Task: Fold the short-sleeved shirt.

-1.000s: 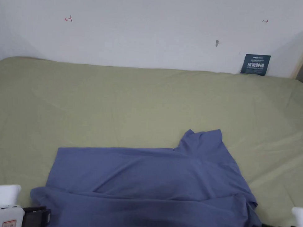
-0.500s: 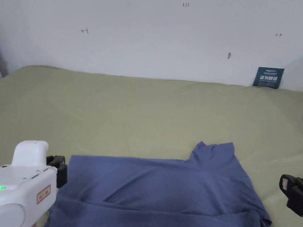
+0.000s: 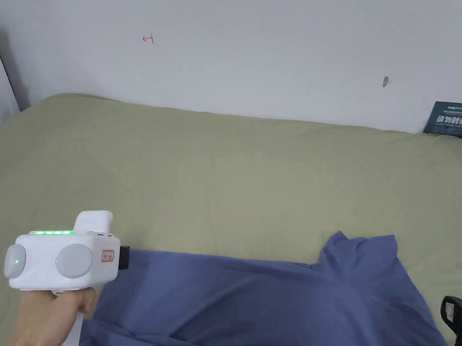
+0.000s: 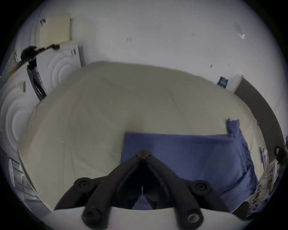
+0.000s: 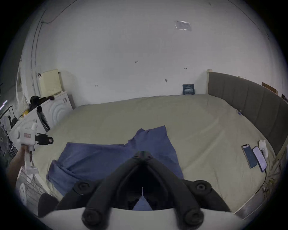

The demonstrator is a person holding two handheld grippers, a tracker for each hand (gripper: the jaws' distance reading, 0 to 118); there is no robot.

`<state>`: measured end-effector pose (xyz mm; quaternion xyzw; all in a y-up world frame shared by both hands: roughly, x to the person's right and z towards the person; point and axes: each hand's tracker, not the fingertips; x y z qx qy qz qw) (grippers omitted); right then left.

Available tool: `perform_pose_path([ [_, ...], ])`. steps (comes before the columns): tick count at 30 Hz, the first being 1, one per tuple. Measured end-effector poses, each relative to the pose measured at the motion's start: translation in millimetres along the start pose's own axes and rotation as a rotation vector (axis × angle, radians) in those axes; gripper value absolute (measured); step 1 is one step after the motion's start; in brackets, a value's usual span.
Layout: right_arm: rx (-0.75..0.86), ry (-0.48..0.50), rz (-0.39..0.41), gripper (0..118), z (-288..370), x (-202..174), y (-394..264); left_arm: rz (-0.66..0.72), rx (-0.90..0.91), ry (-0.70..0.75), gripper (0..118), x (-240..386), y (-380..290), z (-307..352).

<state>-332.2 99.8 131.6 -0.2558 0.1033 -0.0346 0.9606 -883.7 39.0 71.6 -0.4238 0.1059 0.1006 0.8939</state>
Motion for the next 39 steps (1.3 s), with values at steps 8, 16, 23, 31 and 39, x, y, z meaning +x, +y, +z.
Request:
perform_pose_path([
  [8,-0.096,-0.03,0.016,0,-36.3,13.6,-16.5,-0.001,-0.169,0.039,116,-9.0,19.4,-79.5],
  [16,-0.158,-0.049,0.004,0,-50.5,23.5,-25.8,-0.039,-0.172,0.077,107,-2.1,15.9,-78.6],
  [23,-0.207,-0.085,0.002,0,-62.6,51.1,-24.3,-0.08,-0.124,0.0,1,6.6,17.2,-64.7],
  [31,-0.348,-0.07,-0.023,0,-132.3,93.7,3.9,-0.046,-0.14,-0.008,1,4.7,15.7,-69.2],
  [39,-0.552,0.051,-0.01,118,-205.9,99.7,23.7,-0.064,-0.139,0.005,1,6.9,14.4,-70.8],
])
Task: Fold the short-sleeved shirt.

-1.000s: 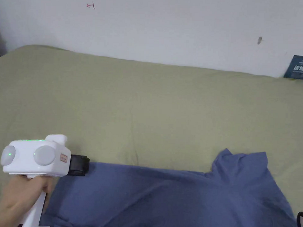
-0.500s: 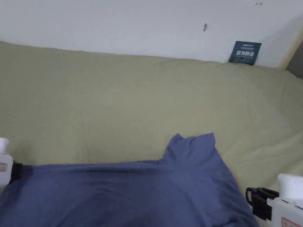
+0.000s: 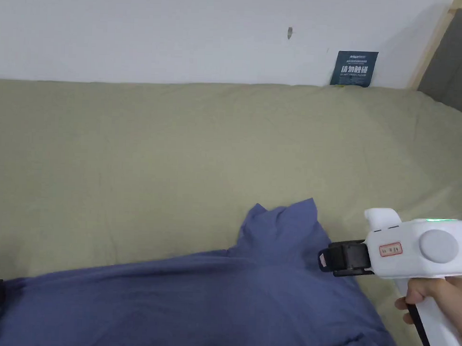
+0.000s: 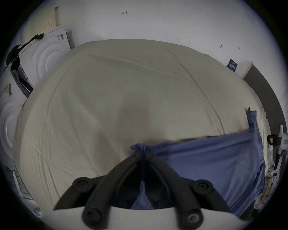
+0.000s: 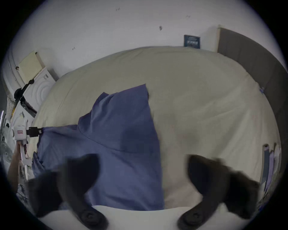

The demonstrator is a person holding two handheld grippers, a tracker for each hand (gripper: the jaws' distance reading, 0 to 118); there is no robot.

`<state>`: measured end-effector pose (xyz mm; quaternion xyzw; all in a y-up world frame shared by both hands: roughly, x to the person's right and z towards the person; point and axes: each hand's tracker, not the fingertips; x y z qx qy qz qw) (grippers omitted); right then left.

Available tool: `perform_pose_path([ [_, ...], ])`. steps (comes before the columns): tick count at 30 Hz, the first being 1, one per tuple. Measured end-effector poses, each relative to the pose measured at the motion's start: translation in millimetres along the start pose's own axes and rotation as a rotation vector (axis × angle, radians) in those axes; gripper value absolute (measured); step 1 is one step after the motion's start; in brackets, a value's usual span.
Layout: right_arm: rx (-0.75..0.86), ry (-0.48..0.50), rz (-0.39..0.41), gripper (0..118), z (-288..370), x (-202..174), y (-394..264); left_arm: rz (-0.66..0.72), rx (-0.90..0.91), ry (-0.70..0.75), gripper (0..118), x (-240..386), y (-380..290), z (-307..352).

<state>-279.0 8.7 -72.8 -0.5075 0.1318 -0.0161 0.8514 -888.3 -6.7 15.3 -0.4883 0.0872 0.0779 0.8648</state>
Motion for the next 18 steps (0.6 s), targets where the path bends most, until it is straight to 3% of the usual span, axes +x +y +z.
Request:
perform_pose_path([
  [3,-0.05,-0.049,0.035,118,-16.8,-1.1,4.0,-0.004,-0.002,0.002,1,0.7,-0.2,-1.9],
  [9,-0.08,-0.073,0.013,118,-37.2,7.3,8.2,-0.001,-0.007,-0.001,1,1.3,-0.5,-2.3],
  [10,-0.077,-0.078,0.015,111,-33.2,4.4,7.4,-0.001,-0.006,-0.002,1,1.0,-0.6,-2.2],
  [13,-0.038,-0.157,0.052,47,-25.7,5.0,3.9,0.004,-0.008,-0.009,1,-1.3,-0.7,-1.2],
  [14,-0.036,-0.108,0.04,18,-20.0,3.1,2.3,0.007,-0.011,-0.011,1,-2.0,-0.8,-0.5],
  [15,-0.021,-0.042,0.011,4,-16.2,5.1,0.6,0.01,-0.013,-0.015,1,-2.8,-1.1,1.1],
  [16,0.002,-0.04,-0.023,4,-9.8,5.3,-2.1,0.009,-0.014,-0.017,1,-3.0,-2.2,3.8],
  [18,0.007,-0.043,0.006,4,4.9,0.8,-5.6,-0.009,-0.012,-0.017,1,-3.9,-4.8,11.3],
])
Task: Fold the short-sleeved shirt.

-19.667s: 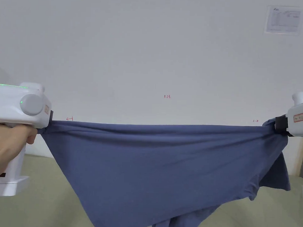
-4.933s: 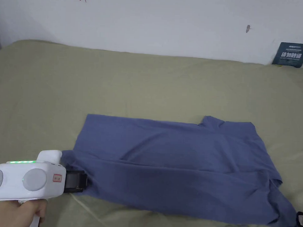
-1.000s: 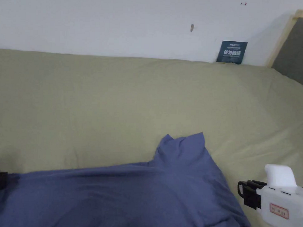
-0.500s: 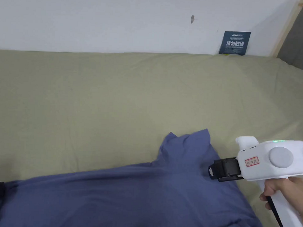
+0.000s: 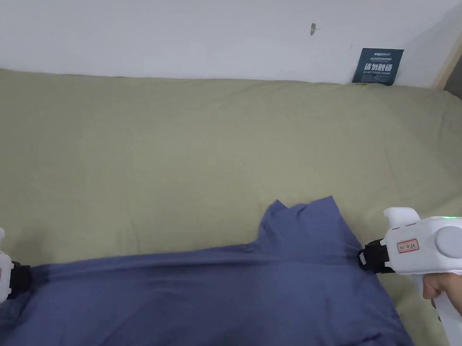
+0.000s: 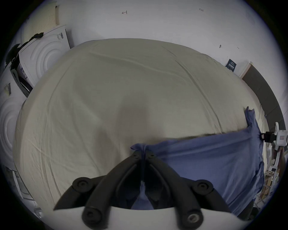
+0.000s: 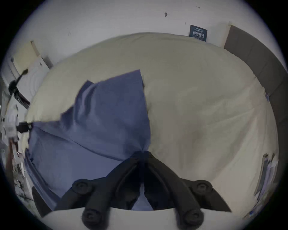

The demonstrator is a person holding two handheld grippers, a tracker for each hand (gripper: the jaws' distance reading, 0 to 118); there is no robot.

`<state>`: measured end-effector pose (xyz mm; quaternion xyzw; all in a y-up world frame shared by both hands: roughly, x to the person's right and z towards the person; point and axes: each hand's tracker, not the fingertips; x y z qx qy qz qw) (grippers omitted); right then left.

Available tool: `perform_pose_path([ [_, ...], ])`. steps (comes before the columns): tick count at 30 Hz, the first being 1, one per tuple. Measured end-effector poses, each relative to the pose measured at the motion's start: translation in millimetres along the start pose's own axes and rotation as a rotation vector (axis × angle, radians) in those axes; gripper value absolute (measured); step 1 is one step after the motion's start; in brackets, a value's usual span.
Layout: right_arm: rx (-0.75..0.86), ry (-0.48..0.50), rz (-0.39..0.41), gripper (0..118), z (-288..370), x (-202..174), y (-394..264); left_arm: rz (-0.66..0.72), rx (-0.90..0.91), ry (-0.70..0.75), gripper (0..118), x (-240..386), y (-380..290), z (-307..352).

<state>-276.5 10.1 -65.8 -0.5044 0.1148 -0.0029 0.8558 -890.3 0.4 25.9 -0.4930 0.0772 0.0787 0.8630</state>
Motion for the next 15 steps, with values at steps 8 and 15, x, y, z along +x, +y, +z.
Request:
perform_pose_path([
  [8,0.099,0.033,0.018,4,69.2,-11.8,-18.0,0.013,0.052,-0.029,1,-13.5,-15.3,57.6],
  [15,0.191,0.067,0.043,4,146.9,-21.6,-68.2,-0.001,0.135,-0.073,1,-25.1,-54.0,137.9],
])
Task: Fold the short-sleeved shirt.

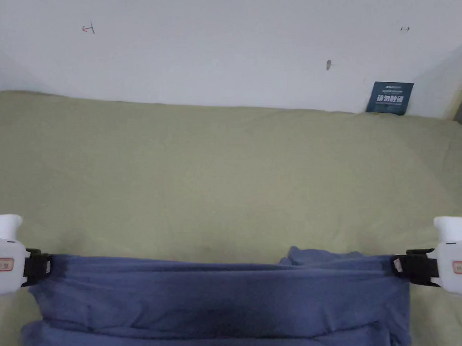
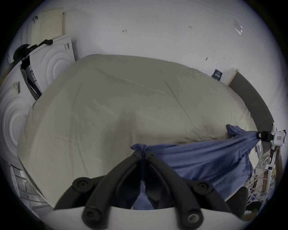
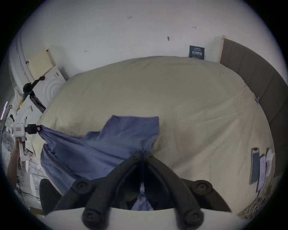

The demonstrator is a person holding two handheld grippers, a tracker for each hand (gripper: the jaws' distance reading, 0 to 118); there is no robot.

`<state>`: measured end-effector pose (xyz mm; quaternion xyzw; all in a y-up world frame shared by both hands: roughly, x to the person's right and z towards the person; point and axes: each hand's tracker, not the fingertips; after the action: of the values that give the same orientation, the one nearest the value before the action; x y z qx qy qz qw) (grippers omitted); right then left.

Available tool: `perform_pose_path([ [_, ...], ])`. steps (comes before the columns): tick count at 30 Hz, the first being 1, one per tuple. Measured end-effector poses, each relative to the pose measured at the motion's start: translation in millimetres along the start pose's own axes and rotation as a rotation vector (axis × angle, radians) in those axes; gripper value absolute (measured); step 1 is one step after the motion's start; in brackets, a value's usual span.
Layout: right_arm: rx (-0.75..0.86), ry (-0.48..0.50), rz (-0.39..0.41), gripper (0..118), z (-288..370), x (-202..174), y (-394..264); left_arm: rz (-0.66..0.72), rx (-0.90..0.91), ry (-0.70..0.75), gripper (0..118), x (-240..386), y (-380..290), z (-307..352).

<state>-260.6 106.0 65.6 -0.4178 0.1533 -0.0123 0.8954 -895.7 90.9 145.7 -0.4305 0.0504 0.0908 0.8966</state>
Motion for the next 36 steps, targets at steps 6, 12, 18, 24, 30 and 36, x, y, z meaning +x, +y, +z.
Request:
perform_pose_path([
  [6,0.052,0.008,0.028,4,51.6,-11.7,-53.0,-0.066,0.062,0.008,1,0.5,-49.8,58.2],
  [12,0.05,0.023,0.011,4,70.6,-15.9,-118.8,-0.053,0.067,-0.023,1,-13.9,-109.0,74.8],
  [18,-0.023,0.017,-0.003,4,53.9,-12.2,-164.7,-0.05,0.03,-0.046,1,-25.8,-150.6,53.2],
  [24,-0.111,-0.072,0.028,84,38.0,-16.2,-169.7,-0.075,-0.031,0.046,81,-30.4,-161.4,33.2],
  [30,0.07,-0.084,0.064,99,74.2,-36.0,-132.7,-0.149,0.172,0.074,115,12.7,-128.6,73.1],
  [36,0.517,-0.035,0.04,97,137.0,-122.0,-89.3,-0.121,0.514,-0.005,107,105.6,-93.1,158.9],
])
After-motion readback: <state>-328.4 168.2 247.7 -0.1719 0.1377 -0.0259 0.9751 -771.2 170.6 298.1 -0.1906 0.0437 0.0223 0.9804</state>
